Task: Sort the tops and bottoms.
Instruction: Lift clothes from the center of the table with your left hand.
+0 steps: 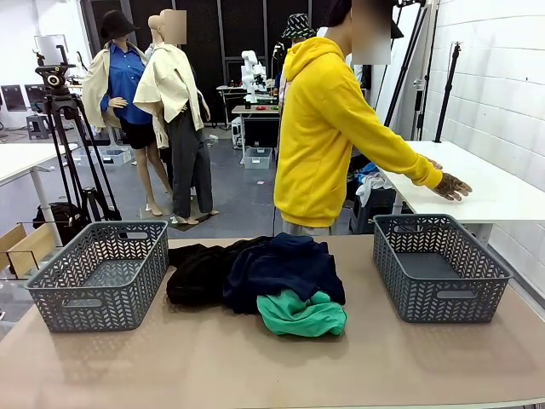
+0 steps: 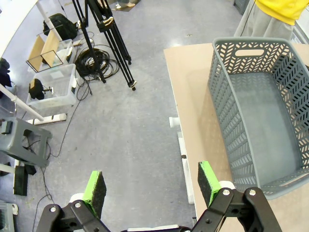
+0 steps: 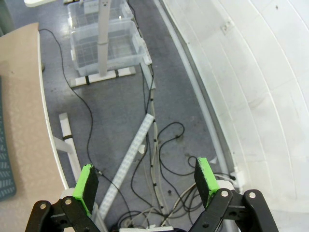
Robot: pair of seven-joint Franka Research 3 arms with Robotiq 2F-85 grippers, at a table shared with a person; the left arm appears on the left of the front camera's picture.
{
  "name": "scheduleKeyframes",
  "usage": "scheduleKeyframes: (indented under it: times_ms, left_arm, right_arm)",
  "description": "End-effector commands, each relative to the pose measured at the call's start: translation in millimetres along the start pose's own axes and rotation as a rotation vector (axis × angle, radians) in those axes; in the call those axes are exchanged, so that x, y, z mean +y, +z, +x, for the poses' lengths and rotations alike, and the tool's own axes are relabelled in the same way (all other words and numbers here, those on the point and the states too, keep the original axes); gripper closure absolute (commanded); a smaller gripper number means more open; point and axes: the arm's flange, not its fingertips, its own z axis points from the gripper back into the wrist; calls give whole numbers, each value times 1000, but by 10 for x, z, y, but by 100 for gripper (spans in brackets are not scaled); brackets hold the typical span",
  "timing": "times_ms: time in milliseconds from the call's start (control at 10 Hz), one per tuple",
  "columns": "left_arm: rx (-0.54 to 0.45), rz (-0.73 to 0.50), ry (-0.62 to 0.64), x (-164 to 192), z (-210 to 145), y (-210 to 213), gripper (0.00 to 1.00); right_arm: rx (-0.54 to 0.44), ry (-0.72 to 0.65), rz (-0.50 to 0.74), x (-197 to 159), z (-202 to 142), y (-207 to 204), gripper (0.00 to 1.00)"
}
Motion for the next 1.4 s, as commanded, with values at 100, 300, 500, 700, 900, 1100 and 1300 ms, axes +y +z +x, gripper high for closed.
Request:
scheduleKeyframes:
  times_ms: [100,300,500,700,900,1100,1300]
  left_arm:
    - [-1,-2,-1,20,-19,-2,0]
    - [-1,-2,-1,20,-19,-2,0]
    - [-1,-2,-1,20,-19,-2,0]
    - [-1,-2,-1,20,-19,-2,0]
    - [-1,-2,-1,20,-19,-2,0]
    - [-1,-2,-1,20,-19,-2,0]
    - [-1,-2,-1,20,-19,-2,0]
  right_arm:
    - [5,10,1,-7,-2,-3,0]
    - [5,10,1,-7,-2,-3,0]
    - [5,10,1,-7,-2,-3,0]
    - [5,10,1,-7,-2,-3,0]
    - [5,10,1,-7,-2,-3,0]
    - [5,10,1,-7,-2,-3,0]
    - [5,10,1,-7,-2,-3,0]
